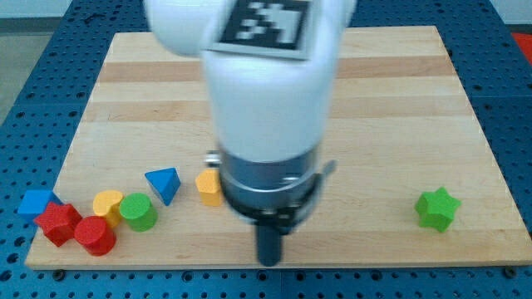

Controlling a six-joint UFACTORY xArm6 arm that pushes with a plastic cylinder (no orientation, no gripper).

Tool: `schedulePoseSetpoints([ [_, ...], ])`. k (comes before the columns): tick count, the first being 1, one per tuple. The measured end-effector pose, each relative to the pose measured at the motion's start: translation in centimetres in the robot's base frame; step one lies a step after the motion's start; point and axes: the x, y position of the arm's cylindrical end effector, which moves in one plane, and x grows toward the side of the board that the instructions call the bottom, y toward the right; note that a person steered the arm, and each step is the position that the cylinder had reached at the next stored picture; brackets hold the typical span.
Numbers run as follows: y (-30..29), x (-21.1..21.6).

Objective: Push the red circle along with yellow heart up a bit

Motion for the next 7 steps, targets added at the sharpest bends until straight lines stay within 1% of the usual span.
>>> schedulePoseSetpoints([
  [1,-9.2,0.0],
  [2,-14.1,0.0],
  [5,-16.0,0.0],
  [7,-20.4,0.0],
])
